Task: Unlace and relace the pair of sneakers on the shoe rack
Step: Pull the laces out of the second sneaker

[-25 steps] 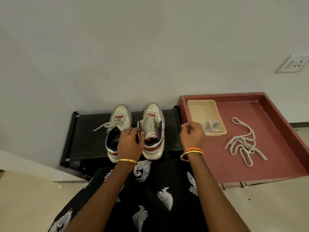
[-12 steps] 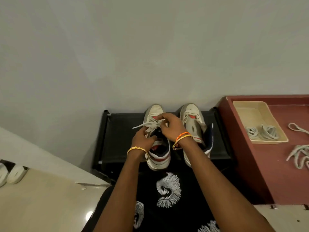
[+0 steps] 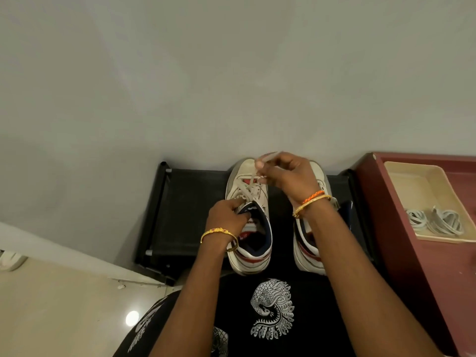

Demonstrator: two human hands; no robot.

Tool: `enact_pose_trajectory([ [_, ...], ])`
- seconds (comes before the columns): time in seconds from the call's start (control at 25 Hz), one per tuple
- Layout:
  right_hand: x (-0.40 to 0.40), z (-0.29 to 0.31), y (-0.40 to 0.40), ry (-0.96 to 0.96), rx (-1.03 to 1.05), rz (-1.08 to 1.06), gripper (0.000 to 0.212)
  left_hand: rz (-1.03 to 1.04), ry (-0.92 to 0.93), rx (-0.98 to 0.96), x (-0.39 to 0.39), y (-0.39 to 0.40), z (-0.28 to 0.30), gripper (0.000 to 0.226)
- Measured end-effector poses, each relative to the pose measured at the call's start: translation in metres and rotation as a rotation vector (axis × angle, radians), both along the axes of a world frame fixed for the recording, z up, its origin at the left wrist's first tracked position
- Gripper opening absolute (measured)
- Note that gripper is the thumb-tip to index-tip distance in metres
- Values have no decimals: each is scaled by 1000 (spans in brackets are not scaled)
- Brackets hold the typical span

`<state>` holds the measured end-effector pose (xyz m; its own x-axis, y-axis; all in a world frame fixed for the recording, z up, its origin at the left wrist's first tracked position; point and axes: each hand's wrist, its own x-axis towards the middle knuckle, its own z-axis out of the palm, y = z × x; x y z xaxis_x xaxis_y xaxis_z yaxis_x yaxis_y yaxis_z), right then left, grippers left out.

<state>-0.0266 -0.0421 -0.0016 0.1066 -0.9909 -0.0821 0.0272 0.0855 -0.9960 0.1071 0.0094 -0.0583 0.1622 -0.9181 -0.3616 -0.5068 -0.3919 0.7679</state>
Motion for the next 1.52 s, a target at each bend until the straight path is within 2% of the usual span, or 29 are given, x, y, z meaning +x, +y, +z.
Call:
enact_pose_trajectory([
  [0.08, -10, 27, -2, -244, -46, -104, 7, 7, -8, -4, -1, 0, 1, 44],
  [0.12, -14, 39, -2, -297, -108, -129, 10, 7, -10, -12, -2, 0, 1, 44],
  [0.2, -13, 52, 4, -288, -218, -122, 12, 0, -18, -21, -3, 0, 3, 44],
  [0.36, -6, 43, 11, -337, -193, -137, 13, 6, -47, 5, -5, 0, 4, 43],
  [0.44, -9, 34, 4, -299, -186, -180, 11, 2, -60, 1, -6, -1, 5, 45],
  [0.52, -8, 18, -1, -97, -78, -260, 18, 4, 14, 1, -4, 0, 7, 46],
  [0.56, -7, 8, 1, 115, 28, -265, 32, 22, 74, 2, -2, 0, 8, 45],
  [0.6, -6, -2, 4, 313, 145, -201, 44, 40, 125, 3, 0, 0, 9, 42],
  [0.64, -4, -10, 9, 440, 216, -85, 47, 50, 166, 6, 2, -1, 10, 38],
  [0.76, 4, -25, 18, 545, 127, 242, 34, 87, 316, 7, 4, -5, 16, 21],
  [0.84, 7, -32, 16, 618, -2, 199, 22, 200, 499, 52, 3, -9, 22, 25],
  [0.92, 5, -38, 11, 539, 42, 17, 20, 349, 642, 134, 3, -13, 23, 27],
  [0.96, 4, -41, 10, 416, 147, -72, 24, 400, 626, 160, 3, -14, 21, 20],
  [1.04, 3, -43, 13, 176, 341, -218, 23, 418, 465, 195, 2, -16, 15, 11],
  [1.12, 2, -45, 16, 132, 363, -312, 24, 388, 446, 194, -2, -17, 12, 21],
  [1.2, 0, -46, 16, 204, 271, -380, 25, 349, 515, 184, -6, -19, 12, 25],
  [1.28, -4, -48, 17, 373, 179, -279, 23, 319, 571, 161, -10, -21, 15, 14],
  [1.36, -3, -47, 22, 573, 152, 14, 17, 266, 571, 85, -10, -22, 17, 7],
  [1.4, 0, -47, 25, 601, 167, 119, 12, 212, 554, 34, -10, -21, 18, 12],
  [1.44, 2, -47, 26, 569, 195, 164, 10, 144, 546, -7, -9, -19, 19, 18],
  [1.52, 3, -47, 22, 352, 318, 102, 18, 74, 570, -32, -7, -13, 24, 24],
])
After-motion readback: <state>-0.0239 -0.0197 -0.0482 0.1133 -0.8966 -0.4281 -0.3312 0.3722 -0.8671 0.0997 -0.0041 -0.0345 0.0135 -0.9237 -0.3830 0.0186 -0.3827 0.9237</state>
